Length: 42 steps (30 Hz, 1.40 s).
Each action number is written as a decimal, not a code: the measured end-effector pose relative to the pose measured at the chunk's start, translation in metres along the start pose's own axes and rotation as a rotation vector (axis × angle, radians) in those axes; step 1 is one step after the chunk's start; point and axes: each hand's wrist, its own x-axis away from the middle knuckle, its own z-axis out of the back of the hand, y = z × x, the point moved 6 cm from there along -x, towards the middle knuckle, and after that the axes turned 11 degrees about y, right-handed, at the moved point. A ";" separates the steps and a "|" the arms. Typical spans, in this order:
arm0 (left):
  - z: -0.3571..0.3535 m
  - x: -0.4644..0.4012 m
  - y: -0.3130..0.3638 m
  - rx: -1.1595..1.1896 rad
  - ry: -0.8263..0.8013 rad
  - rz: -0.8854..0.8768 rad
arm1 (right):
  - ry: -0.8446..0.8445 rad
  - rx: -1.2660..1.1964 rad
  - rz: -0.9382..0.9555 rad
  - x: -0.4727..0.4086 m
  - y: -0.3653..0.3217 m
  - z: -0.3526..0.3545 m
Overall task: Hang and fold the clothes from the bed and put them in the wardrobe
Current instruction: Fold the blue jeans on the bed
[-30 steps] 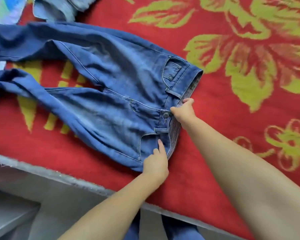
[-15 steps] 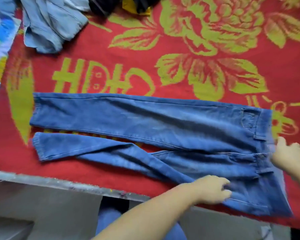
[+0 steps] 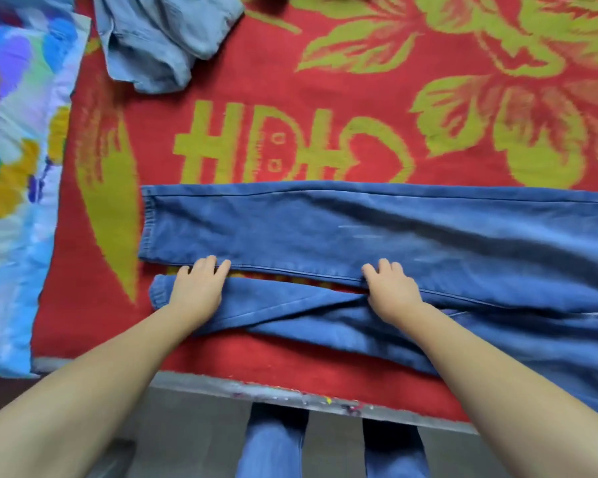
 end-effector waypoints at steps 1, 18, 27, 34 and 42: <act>-0.006 -0.003 -0.005 -0.036 0.013 -0.031 | -0.004 0.055 -0.020 -0.004 -0.004 0.000; 0.019 -0.085 -0.106 0.314 0.030 -0.067 | 0.332 -0.249 -0.010 -0.062 -0.002 0.084; 0.049 -0.141 -0.116 0.092 0.341 0.145 | 0.348 -0.250 -0.224 -0.125 0.022 0.108; 0.018 0.001 0.013 0.302 0.321 -0.417 | 0.364 -0.416 -0.061 -0.021 0.010 0.046; 0.005 0.025 0.032 0.367 0.098 0.118 | 0.161 -0.202 -0.330 0.076 0.017 -0.039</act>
